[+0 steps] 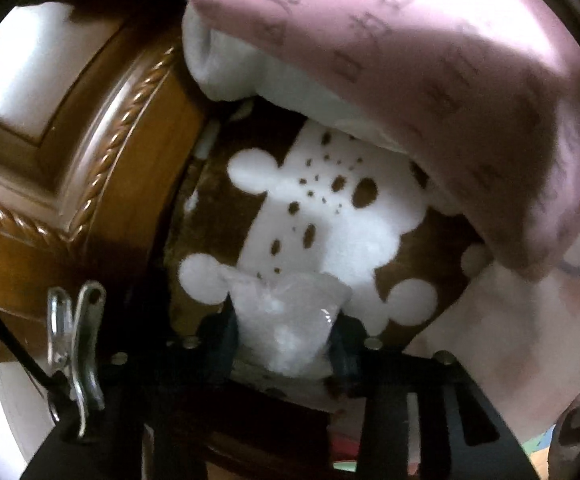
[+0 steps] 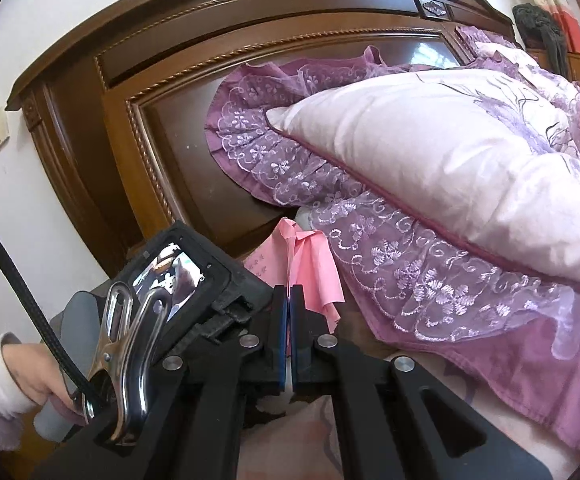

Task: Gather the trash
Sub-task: 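Close the left tool on the white wipe and lift it, then carry the wipe in the left tool while the right tool carries the pink packet over the bin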

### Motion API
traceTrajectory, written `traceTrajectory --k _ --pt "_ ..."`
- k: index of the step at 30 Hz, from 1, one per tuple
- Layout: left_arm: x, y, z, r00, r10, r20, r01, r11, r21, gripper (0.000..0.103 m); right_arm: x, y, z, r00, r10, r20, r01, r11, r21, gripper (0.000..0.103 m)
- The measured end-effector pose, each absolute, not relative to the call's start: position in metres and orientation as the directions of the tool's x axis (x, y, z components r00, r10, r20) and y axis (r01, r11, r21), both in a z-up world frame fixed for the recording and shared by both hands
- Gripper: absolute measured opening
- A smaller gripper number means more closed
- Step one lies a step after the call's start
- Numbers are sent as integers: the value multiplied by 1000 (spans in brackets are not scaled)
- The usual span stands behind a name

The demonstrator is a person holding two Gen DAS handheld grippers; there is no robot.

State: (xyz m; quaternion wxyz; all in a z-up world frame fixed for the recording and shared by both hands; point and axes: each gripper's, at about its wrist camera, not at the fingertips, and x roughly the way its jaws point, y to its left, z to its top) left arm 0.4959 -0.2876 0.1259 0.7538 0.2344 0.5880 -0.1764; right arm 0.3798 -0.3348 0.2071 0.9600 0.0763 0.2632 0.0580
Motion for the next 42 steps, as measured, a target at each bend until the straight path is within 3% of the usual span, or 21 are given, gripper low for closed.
traceTrajectory --k 3,17,25,32,42 --pt "486 -281 135 249 -47 -967 547 831 100 31 379 -335 207 855 163 -492 -79 979 189 2" --pt "413 -258 190 344 -190 -919 482 876 -1 31 355 -320 225 876 232 -423 -154 966 209 2" --pt "403 -238 211 374 -199 -906 404 914 -34 31 326 -297 239 868 315 -385 -244 944 223 2" --pt "370 -207 226 403 -181 -897 310 949 -52 31 271 -261 268 872 357 -334 -325 934 151 2" --pt "282 -146 265 492 -172 -854 217 974 -71 31 194 -226 294 871 340 -355 -338 939 69 2"
